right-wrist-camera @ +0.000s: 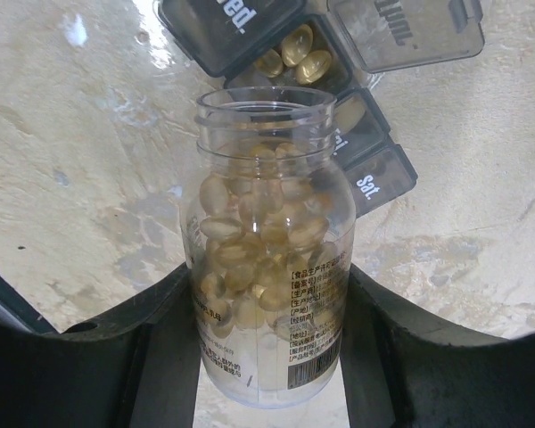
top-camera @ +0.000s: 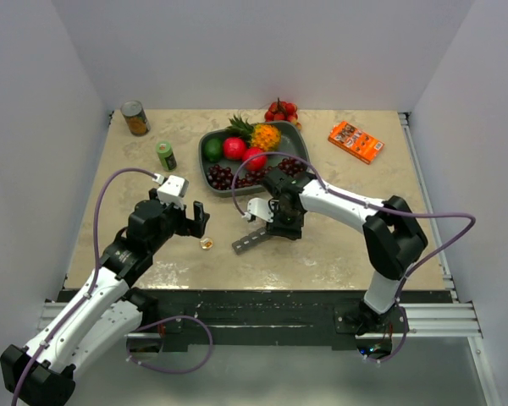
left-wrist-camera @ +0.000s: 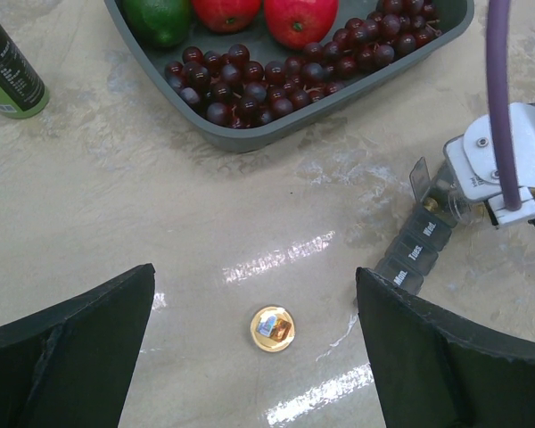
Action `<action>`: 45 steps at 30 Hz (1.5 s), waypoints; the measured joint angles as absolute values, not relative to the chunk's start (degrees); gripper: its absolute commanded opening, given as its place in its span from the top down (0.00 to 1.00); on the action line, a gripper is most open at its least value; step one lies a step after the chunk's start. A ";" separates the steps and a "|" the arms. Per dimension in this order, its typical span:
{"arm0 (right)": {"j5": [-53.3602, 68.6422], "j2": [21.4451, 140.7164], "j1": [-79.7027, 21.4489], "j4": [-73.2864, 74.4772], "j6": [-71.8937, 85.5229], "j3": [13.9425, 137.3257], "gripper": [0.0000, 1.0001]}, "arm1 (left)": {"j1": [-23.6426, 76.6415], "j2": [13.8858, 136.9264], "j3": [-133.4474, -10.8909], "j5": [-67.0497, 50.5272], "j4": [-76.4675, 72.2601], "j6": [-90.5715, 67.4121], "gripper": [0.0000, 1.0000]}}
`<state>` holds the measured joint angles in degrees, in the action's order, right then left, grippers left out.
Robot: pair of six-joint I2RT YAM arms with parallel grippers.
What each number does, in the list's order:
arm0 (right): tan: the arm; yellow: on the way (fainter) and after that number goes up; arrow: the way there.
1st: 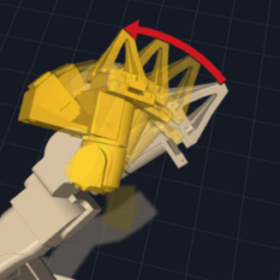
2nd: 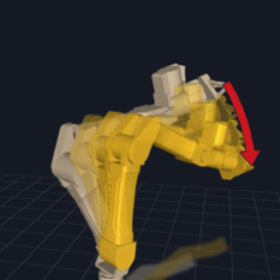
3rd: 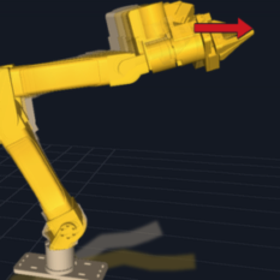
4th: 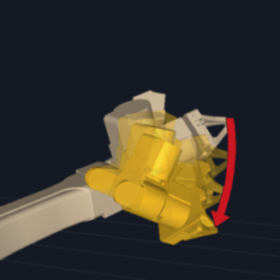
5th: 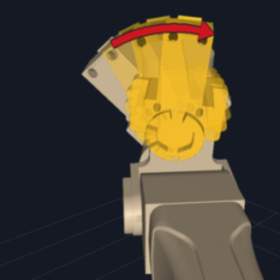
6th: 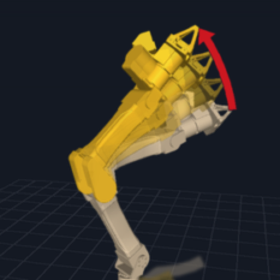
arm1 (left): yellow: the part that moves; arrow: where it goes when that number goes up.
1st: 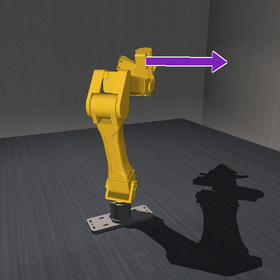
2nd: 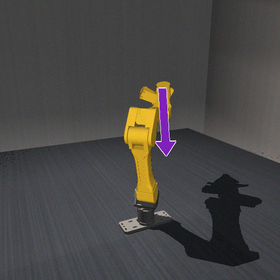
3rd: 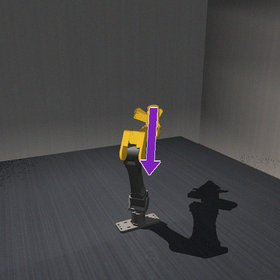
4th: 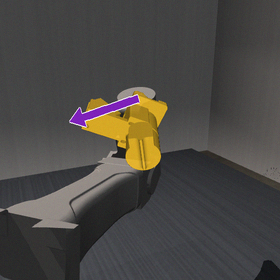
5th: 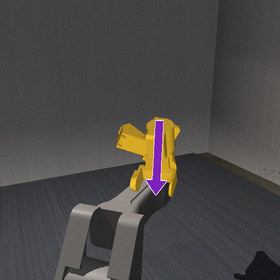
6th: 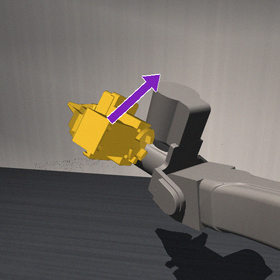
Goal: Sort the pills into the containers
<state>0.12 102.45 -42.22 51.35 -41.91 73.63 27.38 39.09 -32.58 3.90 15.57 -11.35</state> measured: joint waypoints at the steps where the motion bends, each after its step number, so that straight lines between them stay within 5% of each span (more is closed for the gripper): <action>1: 0.64 101.86 -42.09 51.18 -41.91 73.34 1.00 | 27.38 39.09 -32.58 3.90 15.57 -11.35 0.01; 13: 13.21 88.07 -37.78 47.09 -41.93 67.18 1.00 | 27.38 38.87 -32.58 1.93 15.57 -13.02 0.01; 25: 46.15 63.81 -23.90 37.21 -41.39 60.45 1.00 | 27.38 37.98 -29.10 -3.77 17.87 -29.17 0.03; 32: 61.28 55.48 -18.55 25.61 -35.64 51.29 0.99 | 27.38 48.42 -29.15 -1.54 22.28 -35.09 0.11; 45: 65.23 52.01 -17.50 21.32 -32.08 49.15 0.99 | 31.92 71.31 -36.47 7.86 26.11 -37.10 0.18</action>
<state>65.23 52.01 -17.50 21.32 -32.08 49.15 31.92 71.31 -36.47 7.86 26.11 -37.10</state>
